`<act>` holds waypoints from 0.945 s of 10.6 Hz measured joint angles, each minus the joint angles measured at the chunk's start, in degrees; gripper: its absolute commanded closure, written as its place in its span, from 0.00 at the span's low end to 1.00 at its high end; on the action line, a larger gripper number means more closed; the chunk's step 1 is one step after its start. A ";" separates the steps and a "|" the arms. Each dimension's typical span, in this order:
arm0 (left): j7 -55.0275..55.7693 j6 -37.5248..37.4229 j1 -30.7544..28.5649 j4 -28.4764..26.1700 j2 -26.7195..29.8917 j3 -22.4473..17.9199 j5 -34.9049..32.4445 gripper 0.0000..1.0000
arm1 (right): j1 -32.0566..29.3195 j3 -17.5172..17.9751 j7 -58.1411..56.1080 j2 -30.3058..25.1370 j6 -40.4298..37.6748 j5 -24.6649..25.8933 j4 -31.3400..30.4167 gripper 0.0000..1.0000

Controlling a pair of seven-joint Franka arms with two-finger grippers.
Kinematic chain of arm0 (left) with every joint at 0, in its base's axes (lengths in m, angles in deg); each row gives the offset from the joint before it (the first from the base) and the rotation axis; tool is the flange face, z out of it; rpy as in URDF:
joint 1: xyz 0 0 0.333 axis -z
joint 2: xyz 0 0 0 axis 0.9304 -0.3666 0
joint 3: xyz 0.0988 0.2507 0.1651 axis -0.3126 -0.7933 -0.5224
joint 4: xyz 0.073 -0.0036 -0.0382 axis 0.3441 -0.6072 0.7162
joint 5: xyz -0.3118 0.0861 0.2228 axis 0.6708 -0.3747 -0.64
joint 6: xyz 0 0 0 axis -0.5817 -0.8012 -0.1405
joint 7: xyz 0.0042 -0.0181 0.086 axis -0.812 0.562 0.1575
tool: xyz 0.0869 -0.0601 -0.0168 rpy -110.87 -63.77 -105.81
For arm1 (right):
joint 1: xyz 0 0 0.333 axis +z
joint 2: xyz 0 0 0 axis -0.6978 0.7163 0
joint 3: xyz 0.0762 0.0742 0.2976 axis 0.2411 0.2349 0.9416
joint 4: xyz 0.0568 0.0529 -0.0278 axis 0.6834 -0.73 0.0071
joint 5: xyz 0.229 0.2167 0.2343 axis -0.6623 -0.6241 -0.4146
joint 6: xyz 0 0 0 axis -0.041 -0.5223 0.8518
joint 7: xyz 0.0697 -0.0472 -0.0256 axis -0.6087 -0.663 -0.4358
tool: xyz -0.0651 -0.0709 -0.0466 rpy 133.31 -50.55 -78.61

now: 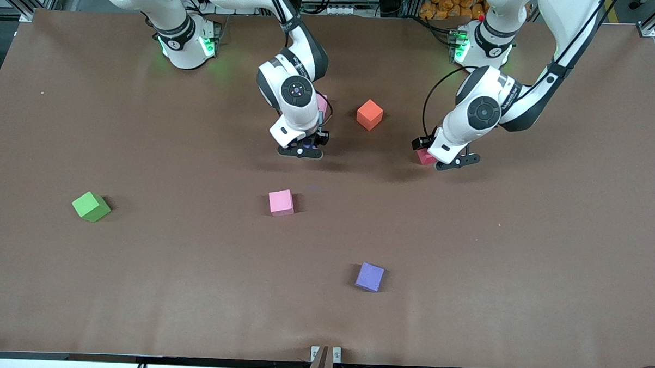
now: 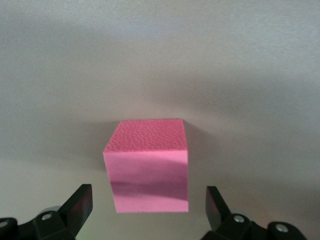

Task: Arrange blocks into number 1
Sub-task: 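Place the purple cube after cyan while the left gripper grasps red-pink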

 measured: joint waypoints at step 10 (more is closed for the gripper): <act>6.97 0.48 -0.21 1.11 -5.29 -1.16 -7.54 1.00 | 0.75 -0.80 0.17 -0.82 -0.52 -0.01 -0.85 0.00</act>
